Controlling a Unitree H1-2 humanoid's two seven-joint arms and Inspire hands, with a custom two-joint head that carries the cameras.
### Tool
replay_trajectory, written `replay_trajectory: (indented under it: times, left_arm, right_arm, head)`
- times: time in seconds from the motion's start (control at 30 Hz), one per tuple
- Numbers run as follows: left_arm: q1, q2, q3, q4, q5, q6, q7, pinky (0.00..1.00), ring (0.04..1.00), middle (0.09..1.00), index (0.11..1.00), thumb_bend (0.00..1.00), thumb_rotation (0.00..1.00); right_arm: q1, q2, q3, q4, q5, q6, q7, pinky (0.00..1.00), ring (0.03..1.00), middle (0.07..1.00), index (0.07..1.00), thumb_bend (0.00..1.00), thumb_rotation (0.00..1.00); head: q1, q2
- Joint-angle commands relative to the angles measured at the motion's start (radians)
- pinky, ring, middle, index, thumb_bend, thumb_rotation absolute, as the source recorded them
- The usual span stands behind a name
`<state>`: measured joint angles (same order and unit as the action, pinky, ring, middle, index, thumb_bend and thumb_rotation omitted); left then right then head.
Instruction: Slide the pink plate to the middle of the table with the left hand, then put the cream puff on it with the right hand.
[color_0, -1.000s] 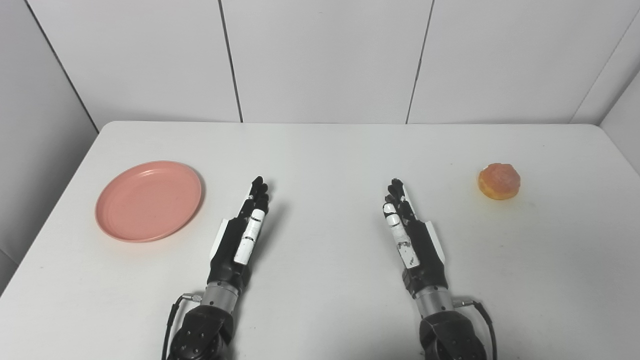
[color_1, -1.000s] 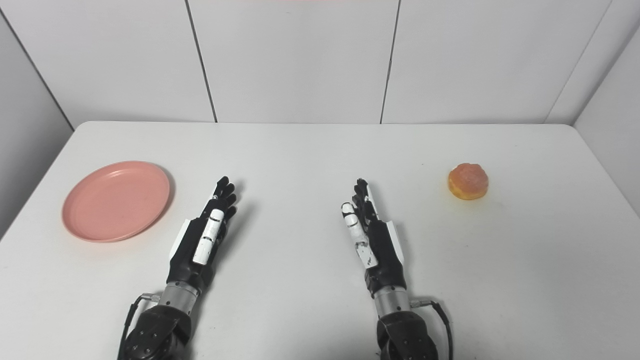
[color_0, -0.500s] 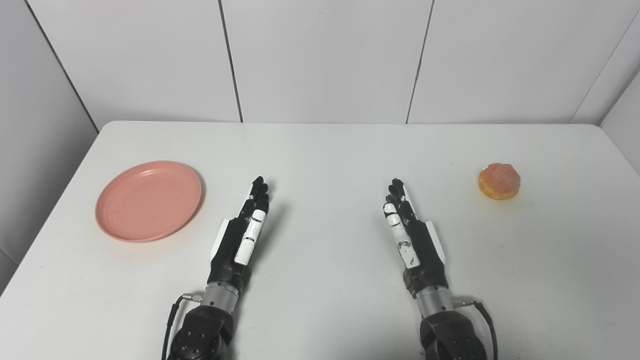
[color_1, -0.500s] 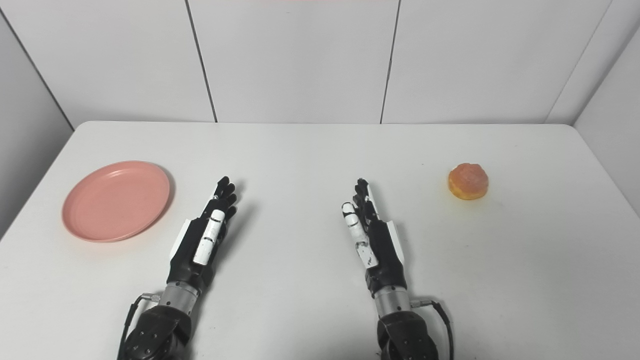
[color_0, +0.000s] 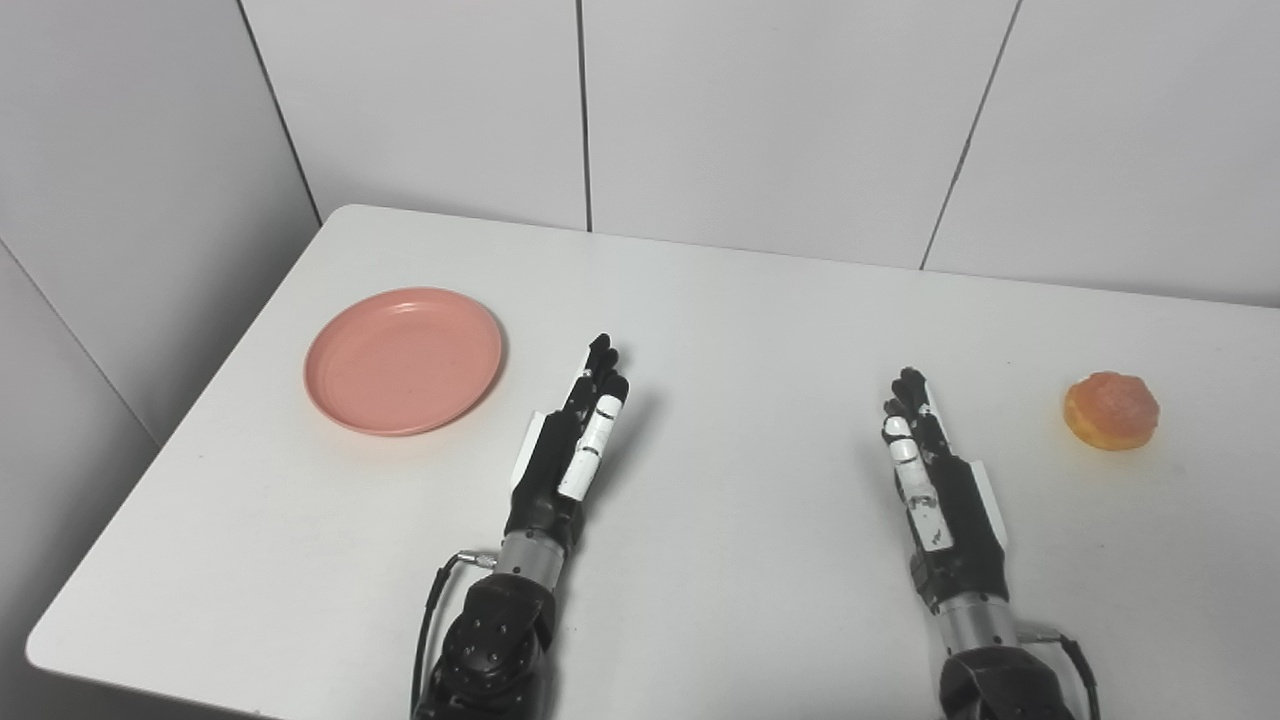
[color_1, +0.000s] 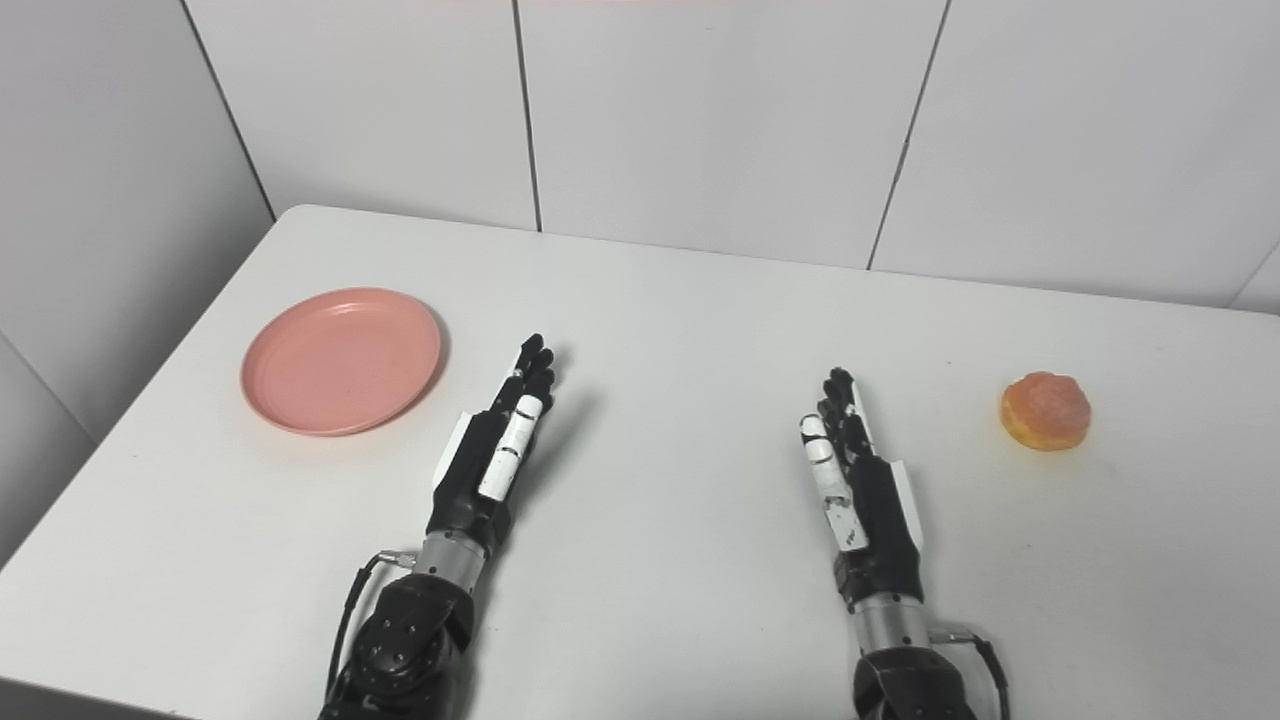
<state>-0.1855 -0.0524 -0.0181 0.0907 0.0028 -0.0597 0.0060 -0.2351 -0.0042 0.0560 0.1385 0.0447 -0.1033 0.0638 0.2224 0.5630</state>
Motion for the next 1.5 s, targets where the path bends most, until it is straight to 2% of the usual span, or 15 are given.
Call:
replay_trajectory:
  times: [0.0, 0.27, 0.4, 0.47, 0.53, 0.63, 0.8, 0.97, 1.1, 1.2, 1.3, 1.47]
  left_arm:
    - [-0.048, 0.009, 0.013, 0.009, 0.004, -0.047, 0.012, 1.00, 1.000, 1.000, 1.000, 0.60, 0.97]
    - [-0.109, 0.050, 0.077, -0.066, -0.040, -0.033, 0.008, 1.00, 0.999, 0.999, 1.000, 0.62, 1.00]
    - [-0.129, 0.055, 0.119, -0.102, -0.074, -0.005, 0.017, 1.00, 0.992, 0.994, 0.997, 0.70, 1.00]
    - [-0.144, 0.065, 0.147, -0.110, -0.071, 0.000, 0.042, 0.99, 0.977, 0.980, 0.977, 0.72, 1.00]
    - [-0.155, 0.081, 0.171, -0.124, -0.075, 0.007, 0.050, 1.00, 0.976, 0.977, 0.972, 0.73, 1.00]
    - [-0.171, 0.121, 0.205, -0.104, -0.069, -0.025, 0.059, 0.99, 0.965, 0.966, 0.964, 0.75, 1.00]
    - [-0.185, 0.176, 0.254, -0.075, -0.086, -0.018, 0.064, 1.00, 0.961, 0.945, 0.944, 0.79, 1.00]
    - [-0.207, 0.206, 0.306, 0.006, -0.100, -0.081, 0.099, 0.93, 0.902, 0.884, 0.879, 0.77, 1.00]
    - [-0.220, 0.224, 0.335, 0.058, -0.094, -0.106, 0.128, 0.88, 0.829, 0.819, 0.814, 0.76, 1.00]
    - [-0.221, 0.243, 0.346, 0.086, -0.097, -0.112, 0.131, 0.88, 0.825, 0.815, 0.812, 0.80, 1.00]
    - [-0.222, 0.262, 0.365, 0.113, -0.113, -0.124, 0.132, 0.93, 0.844, 0.820, 0.812, 0.83, 1.00]
    - [-0.238, 0.282, 0.401, 0.171, -0.128, -0.172, 0.158, 0.84, 0.795, 0.768, 0.751, 0.80, 1.00]
  right_arm:
    - [0.022, -0.011, -0.007, 0.043, 0.009, -0.061, 0.016, 1.00, 1.000, 0.995, 1.000, 0.62, 0.82]
    - [0.020, -0.014, -0.006, 0.050, 0.006, -0.071, 0.022, 1.00, 0.999, 0.996, 1.000, 0.60, 0.85]
    - [0.019, -0.009, -0.010, 0.053, 0.020, -0.071, 0.025, 1.00, 0.999, 0.996, 1.000, 0.59, 0.82]
    - [0.020, -0.009, -0.008, 0.047, 0.016, -0.062, 0.023, 1.00, 1.000, 0.995, 1.000, 0.59, 0.83]
    - [0.018, -0.012, -0.005, 0.050, 0.004, -0.063, 0.020, 1.00, 1.000, 0.995, 1.000, 0.59, 0.84]
    - [0.016, -0.020, -0.001, 0.057, -0.010, -0.075, 0.021, 1.00, 1.000, 0.998, 1.000, 0.60, 0.86]
    - [0.016, -0.018, -0.004, 0.063, 0.000, -0.092, 0.029, 1.00, 1.000, 0.992, 0.997, 0.60, 0.85]
    - [0.015, -0.021, -0.004, 0.069, -0.003, -0.096, 0.031, 1.00, 1.000, 0.994, 0.998, 0.61, 0.85]
    - [0.016, -0.017, -0.005, 0.070, -0.006, -0.104, 0.027, 1.00, 0.996, 0.986, 0.992, 0.60, 0.84]
    - [0.016, -0.015, -0.007, 0.076, -0.005, -0.110, 0.026, 1.00, 0.991, 0.981, 0.988, 0.61, 0.84]
    - [0.015, -0.016, -0.006, 0.076, -0.002, -0.109, 0.030, 1.00, 0.990, 0.979, 0.988, 0.62, 0.84]
    - [0.016, -0.013, -0.004, 0.071, -0.005, -0.108, 0.029, 1.00, 0.988, 0.978, 0.986, 0.61, 0.84]
  head:
    - [0.002, -0.002]
    - [0.003, -0.007]
    - [0.001, -0.010]
    - [0.000, -0.011]
    - [0.001, -0.011]
    - [0.002, -0.012]
    - [0.001, -0.015]
    - [0.000, -0.019]
    - [0.001, -0.019]
    - [0.001, -0.019]
    - [0.001, -0.019]
    - [-0.002, -0.021]
